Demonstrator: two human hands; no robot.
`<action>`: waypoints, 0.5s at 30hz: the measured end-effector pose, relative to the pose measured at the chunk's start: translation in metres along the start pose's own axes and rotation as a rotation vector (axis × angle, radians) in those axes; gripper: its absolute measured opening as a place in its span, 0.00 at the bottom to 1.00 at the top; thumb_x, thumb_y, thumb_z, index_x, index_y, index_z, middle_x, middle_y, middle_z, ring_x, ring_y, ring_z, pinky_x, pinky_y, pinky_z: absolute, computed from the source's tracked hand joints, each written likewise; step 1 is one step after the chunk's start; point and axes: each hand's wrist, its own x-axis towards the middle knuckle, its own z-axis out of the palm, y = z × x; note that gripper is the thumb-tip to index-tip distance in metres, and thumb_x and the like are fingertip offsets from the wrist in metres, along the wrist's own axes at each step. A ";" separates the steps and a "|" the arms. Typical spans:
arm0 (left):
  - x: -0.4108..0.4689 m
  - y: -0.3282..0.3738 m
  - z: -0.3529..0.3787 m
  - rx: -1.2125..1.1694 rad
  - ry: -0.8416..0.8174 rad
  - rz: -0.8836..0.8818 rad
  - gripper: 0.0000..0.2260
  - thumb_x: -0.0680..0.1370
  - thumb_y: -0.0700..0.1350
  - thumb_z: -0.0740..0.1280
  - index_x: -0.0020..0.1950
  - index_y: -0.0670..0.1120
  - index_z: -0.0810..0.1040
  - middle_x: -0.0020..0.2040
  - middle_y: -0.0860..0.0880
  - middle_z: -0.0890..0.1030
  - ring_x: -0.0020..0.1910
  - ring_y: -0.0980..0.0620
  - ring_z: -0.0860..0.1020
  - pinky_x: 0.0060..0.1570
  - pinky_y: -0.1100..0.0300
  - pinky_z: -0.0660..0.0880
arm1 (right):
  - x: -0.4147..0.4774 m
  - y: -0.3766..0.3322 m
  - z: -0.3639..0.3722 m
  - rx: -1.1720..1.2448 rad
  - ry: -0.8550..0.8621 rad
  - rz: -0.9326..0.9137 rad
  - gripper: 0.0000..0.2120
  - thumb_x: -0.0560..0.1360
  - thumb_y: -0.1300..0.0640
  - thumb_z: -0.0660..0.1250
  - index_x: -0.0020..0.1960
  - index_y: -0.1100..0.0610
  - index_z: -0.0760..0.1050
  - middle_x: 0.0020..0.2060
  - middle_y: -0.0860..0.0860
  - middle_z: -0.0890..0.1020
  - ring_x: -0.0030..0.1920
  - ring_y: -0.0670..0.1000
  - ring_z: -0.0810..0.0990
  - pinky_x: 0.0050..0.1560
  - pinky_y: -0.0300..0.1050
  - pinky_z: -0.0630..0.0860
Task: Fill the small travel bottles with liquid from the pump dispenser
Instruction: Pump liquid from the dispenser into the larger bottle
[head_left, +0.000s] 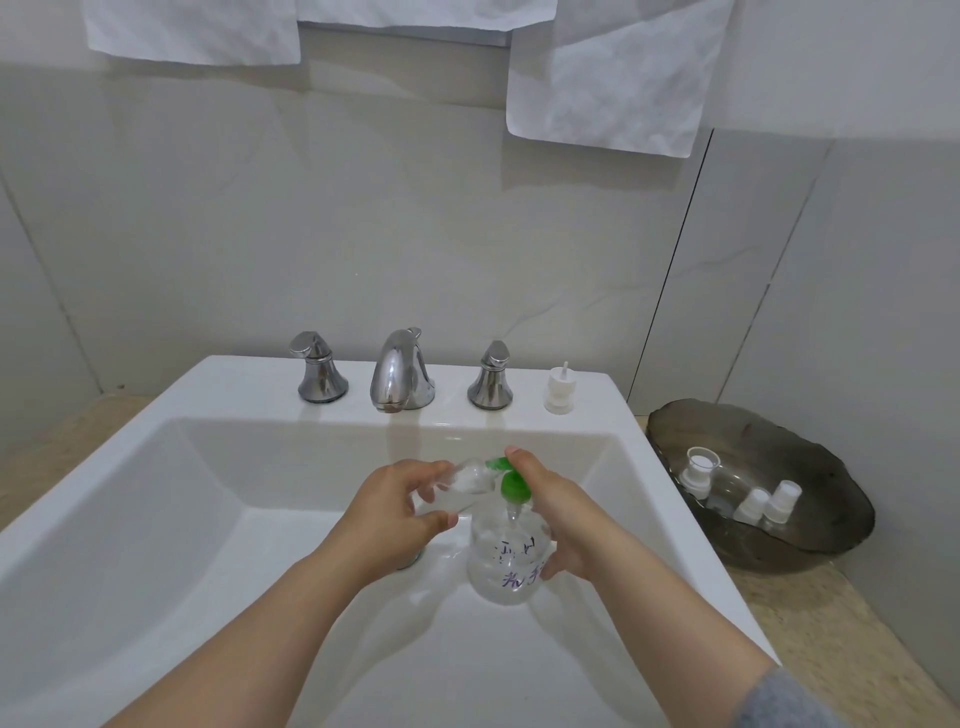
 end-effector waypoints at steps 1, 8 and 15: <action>0.000 0.000 0.001 0.016 -0.005 0.000 0.19 0.71 0.44 0.74 0.60 0.55 0.77 0.49 0.51 0.78 0.43 0.50 0.76 0.47 0.61 0.73 | -0.001 0.000 0.000 -0.012 0.009 -0.008 0.27 0.75 0.34 0.59 0.65 0.51 0.71 0.64 0.53 0.72 0.67 0.64 0.68 0.62 0.72 0.67; -0.002 0.001 0.001 0.042 -0.003 -0.002 0.16 0.71 0.44 0.74 0.57 0.52 0.79 0.48 0.50 0.77 0.41 0.50 0.75 0.46 0.59 0.73 | -0.007 0.000 0.000 -0.024 0.040 -0.028 0.26 0.77 0.36 0.57 0.66 0.53 0.70 0.61 0.53 0.70 0.67 0.64 0.67 0.62 0.70 0.68; 0.000 0.002 -0.001 -0.013 0.006 0.003 0.15 0.70 0.43 0.74 0.52 0.57 0.78 0.47 0.49 0.78 0.43 0.45 0.77 0.47 0.57 0.74 | 0.000 0.006 0.002 0.002 0.048 -0.018 0.29 0.72 0.29 0.58 0.62 0.49 0.71 0.61 0.52 0.73 0.63 0.63 0.71 0.61 0.71 0.68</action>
